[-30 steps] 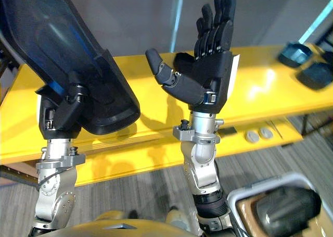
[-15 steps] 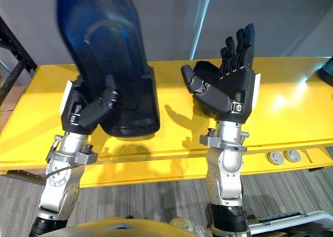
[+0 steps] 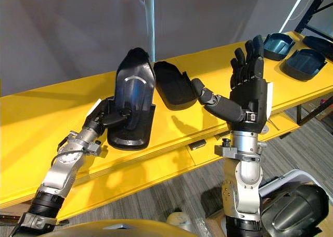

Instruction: Walk over and take three plastic housings, then place them on the shelf

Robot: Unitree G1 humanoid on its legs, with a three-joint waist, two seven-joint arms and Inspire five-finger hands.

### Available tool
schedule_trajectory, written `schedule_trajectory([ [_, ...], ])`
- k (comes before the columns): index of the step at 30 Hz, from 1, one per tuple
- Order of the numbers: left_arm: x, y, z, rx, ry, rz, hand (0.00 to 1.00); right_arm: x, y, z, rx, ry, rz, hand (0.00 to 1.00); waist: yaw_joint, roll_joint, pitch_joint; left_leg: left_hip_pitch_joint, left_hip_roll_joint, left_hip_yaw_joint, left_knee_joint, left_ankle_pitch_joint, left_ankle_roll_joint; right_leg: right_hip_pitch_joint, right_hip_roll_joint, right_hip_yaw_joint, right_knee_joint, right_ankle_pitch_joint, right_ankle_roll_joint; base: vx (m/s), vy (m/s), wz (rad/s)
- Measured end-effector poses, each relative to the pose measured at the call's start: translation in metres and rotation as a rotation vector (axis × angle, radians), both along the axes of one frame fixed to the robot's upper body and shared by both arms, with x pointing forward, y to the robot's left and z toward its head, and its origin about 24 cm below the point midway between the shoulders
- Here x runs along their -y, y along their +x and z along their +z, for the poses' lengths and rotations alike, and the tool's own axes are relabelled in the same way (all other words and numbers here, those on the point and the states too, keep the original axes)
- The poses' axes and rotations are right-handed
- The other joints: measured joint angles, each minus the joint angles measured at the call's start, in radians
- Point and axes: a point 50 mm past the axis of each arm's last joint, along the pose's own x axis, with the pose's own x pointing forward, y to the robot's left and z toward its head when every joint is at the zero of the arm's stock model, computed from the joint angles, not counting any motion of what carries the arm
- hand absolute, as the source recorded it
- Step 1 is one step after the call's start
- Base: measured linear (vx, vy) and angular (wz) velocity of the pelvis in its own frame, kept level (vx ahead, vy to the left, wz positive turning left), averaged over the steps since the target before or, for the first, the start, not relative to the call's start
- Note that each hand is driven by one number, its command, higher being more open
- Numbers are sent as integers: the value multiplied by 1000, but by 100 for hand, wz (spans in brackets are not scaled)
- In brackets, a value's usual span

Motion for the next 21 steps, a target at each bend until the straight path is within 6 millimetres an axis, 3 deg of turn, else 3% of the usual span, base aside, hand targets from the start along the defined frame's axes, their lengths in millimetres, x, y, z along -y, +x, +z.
schedule_trajectory([
  [4,-16,2,1,-15,-1,92,0,-3,1,-2,-25,-39,55,100,6,-1,3,-32,2,-10,39,-4,3,-11,-4,-2,3,2,0,-102,-18,5],
  [9,-31,8,14,38,-15,219,0,-6,16,22,35,-148,112,100,13,12,67,-122,12,-11,136,-22,10,-90,-9,16,55,12,-4,-139,-15,-5],
  [13,-38,26,41,132,-73,296,0,-17,31,48,121,-203,170,100,17,17,139,-194,14,-2,173,-17,22,-151,-9,27,59,43,-9,-174,-20,-6],
  [17,-40,38,46,134,-120,335,0,-24,35,49,112,-213,207,100,19,23,166,-211,15,-3,181,-11,28,-163,-10,26,57,54,-10,-85,-5,2],
  [21,-39,60,67,160,-180,356,0,-35,42,57,134,-219,250,100,16,15,207,-249,15,-6,193,-3,34,-186,-10,26,39,80,-12,-67,4,4],
])
